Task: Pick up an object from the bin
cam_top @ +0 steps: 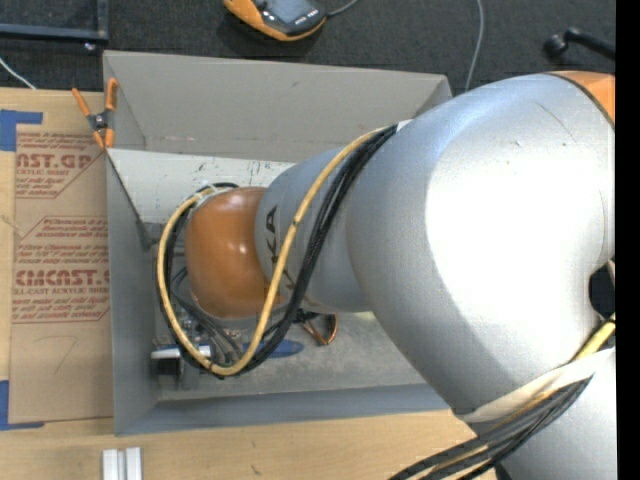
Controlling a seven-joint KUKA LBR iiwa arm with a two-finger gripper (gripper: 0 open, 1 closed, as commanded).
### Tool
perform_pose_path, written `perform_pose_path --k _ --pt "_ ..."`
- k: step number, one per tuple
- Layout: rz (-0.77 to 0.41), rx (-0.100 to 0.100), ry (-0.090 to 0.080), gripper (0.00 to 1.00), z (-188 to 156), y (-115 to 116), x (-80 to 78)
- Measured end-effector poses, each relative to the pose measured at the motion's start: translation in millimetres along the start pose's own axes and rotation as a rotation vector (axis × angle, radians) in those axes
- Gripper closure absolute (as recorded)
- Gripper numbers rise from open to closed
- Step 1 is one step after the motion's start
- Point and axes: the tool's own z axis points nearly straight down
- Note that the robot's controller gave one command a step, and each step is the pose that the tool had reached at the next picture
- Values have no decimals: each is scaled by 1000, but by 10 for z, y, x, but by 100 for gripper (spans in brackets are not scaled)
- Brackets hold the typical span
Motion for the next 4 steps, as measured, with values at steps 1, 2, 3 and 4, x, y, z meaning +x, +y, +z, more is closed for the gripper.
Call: perform_pose_path --k 1,2,3,4 --pt "0 3 6 100 -68 -8 19" --pt "0 1 4 100 -227 -5 17" --pt "0 -1 1 100 -371 1 7" --pt "0 -1 0 100 -421 2 6"
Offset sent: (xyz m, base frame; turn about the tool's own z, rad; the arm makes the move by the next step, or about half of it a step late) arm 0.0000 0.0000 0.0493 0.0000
